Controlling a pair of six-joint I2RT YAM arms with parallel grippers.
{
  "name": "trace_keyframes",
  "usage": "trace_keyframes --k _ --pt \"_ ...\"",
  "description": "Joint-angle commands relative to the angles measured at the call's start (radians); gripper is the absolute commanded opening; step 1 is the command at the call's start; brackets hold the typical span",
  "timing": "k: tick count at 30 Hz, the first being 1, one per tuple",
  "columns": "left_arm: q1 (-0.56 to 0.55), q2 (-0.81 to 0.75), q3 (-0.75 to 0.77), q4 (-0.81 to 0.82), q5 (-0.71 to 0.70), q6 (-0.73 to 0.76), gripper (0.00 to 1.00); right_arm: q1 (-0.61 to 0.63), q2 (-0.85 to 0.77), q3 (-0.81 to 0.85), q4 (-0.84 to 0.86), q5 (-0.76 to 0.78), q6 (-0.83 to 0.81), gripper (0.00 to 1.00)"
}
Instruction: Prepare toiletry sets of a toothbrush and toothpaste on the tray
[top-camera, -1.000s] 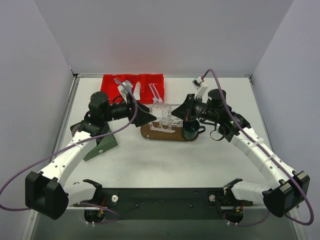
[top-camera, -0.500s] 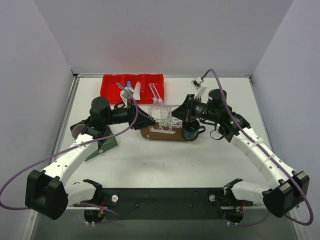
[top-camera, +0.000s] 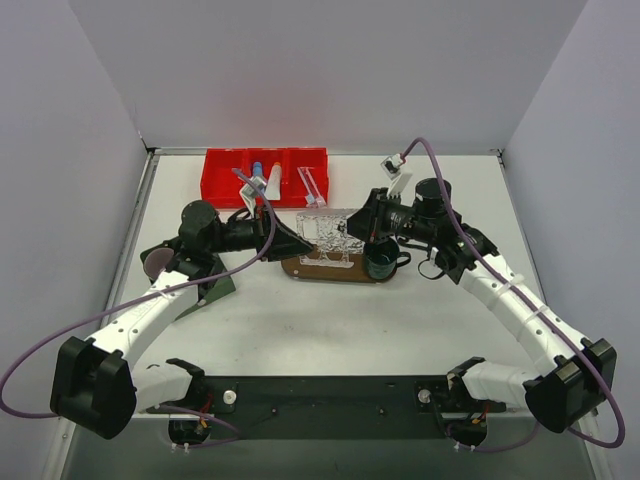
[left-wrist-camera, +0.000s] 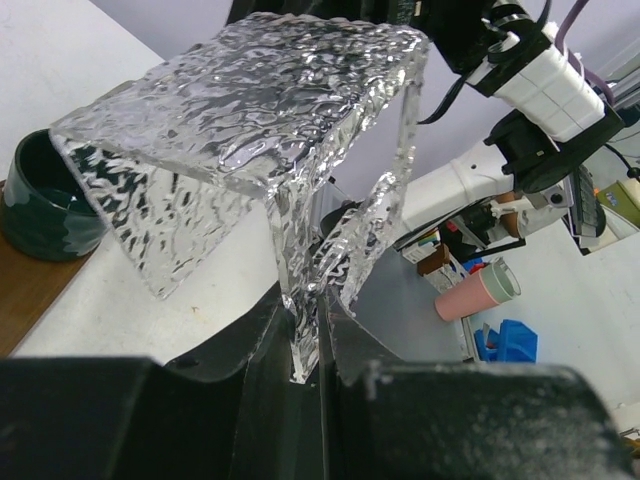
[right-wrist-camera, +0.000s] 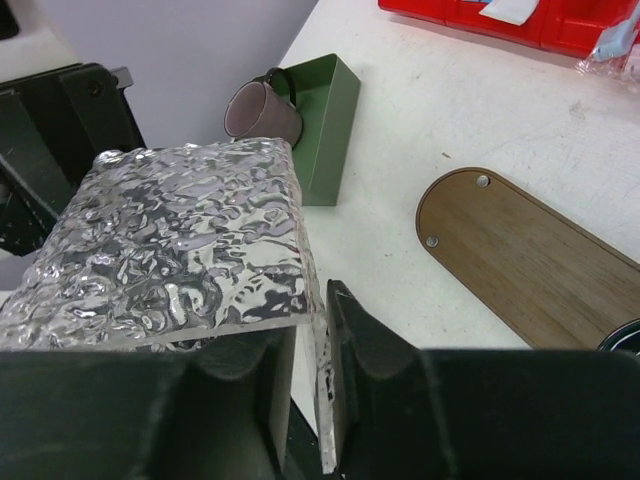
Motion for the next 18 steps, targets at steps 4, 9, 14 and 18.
trace_keyframes --k 4,9,14,18 --pt "-0.003 -0.018 -0.019 0.138 -0.025 -0.039 0.00 0.002 0.044 -0.006 0.062 0.036 0.002 0.29" --pt "0.000 -0.025 -0.048 0.181 -0.070 -0.074 0.00 0.002 0.050 -0.011 0.064 0.064 0.003 0.42" --pt "0.026 -0.029 -0.047 0.167 -0.119 -0.071 0.00 -0.005 0.038 -0.028 0.049 0.116 0.003 0.55" --pt "0.057 -0.034 -0.021 0.117 -0.182 -0.033 0.00 -0.013 0.029 -0.025 -0.005 0.223 0.008 0.59"
